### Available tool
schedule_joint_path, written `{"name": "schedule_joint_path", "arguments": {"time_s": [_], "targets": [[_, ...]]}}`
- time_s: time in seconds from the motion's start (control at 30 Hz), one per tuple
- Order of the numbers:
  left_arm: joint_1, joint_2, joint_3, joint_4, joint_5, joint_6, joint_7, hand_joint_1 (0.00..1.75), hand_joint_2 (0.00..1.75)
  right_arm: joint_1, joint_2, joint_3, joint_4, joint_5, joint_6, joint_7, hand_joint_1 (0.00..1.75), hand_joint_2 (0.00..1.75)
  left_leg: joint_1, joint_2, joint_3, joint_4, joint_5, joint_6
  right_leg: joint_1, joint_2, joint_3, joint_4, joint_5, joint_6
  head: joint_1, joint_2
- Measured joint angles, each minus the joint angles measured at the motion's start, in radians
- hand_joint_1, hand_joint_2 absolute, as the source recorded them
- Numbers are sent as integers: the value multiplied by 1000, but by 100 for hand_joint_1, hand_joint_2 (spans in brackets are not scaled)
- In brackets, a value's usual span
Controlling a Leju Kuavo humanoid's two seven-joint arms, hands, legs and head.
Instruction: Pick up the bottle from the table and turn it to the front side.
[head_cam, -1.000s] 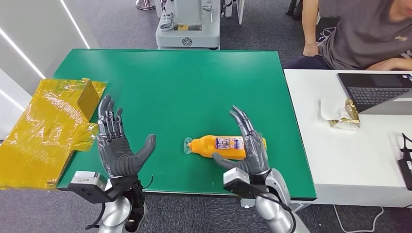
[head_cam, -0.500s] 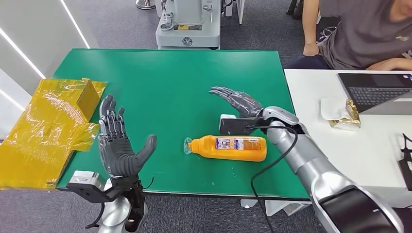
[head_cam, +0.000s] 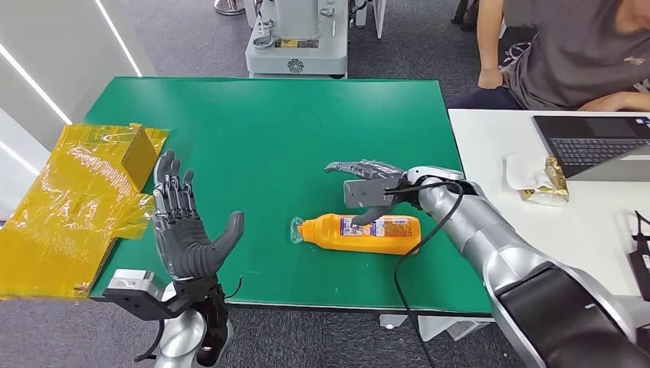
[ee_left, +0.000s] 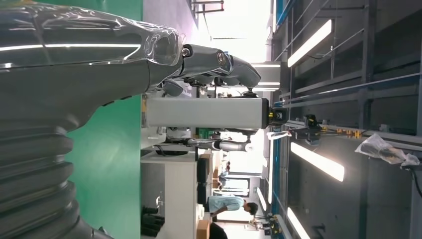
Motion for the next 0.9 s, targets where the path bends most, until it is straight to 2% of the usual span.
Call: {"name": "schedule_joint_path", "arguments": {"time_s": [0.47,0.9], "targets": [[-16,0,0,0,12,9,0,0,175,59,1,46,84,-4,-12,50,0,175,0,0,0,0,0,0,0,0,0,0,0,0,0,0],[-33,-6,0,11,17,-13,0,0,175,125,-40,54,99,1,-133,67,0,175,0,1,1,0,0,0,0,2,0,-1,0,0,0,0]]}}
